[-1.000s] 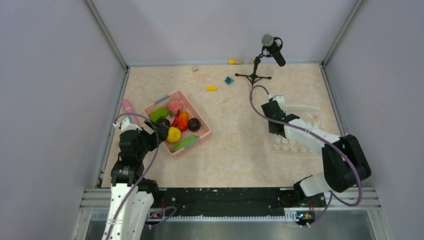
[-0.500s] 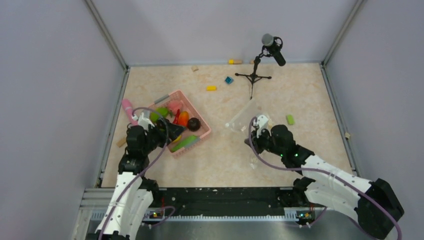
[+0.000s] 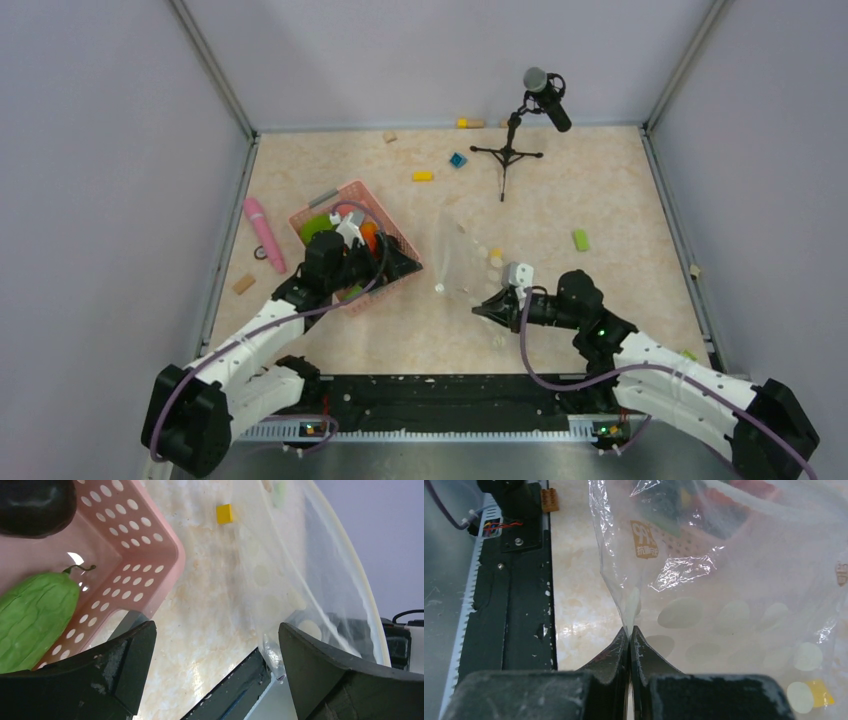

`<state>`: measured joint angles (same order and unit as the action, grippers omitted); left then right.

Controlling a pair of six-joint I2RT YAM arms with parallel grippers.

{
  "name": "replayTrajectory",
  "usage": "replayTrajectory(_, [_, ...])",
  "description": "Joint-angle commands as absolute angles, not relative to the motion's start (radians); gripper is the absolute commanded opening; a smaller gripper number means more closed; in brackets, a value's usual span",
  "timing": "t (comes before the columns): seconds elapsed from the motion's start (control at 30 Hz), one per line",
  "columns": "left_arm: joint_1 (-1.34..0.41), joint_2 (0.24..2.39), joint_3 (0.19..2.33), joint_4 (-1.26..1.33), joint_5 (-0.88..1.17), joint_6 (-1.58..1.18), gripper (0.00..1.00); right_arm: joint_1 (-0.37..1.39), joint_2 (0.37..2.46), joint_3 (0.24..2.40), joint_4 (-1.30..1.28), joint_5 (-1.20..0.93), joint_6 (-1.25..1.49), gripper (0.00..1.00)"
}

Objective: Place the food in the zip-top bag and seal the zipper
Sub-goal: Open the zipper of the food storage bag at the center of the board.

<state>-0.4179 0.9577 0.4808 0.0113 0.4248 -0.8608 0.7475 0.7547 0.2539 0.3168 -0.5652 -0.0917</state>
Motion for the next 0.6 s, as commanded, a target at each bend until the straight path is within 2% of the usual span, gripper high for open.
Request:
replayTrajectory(0.0, [-0.441, 1.004, 0.539, 0.112, 0.411, -0.884, 0.97, 0.767, 0.690, 0.230, 0.393, -0.671, -0.149, 0.00])
replayTrajectory(0.3, [-0.448, 0.954, 0.495, 0.134, 0.254, -1.026, 0.96, 0.770, 0.701, 0.226, 0.400, -0.682, -0.158, 0.00])
replayTrajectory(0.57, [-0.456, 1.011, 0.552, 0.146, 0.269, -1.035, 0.94, 0.778, 0.708, 0.231, 0.394, -0.675, -0.160, 0.00])
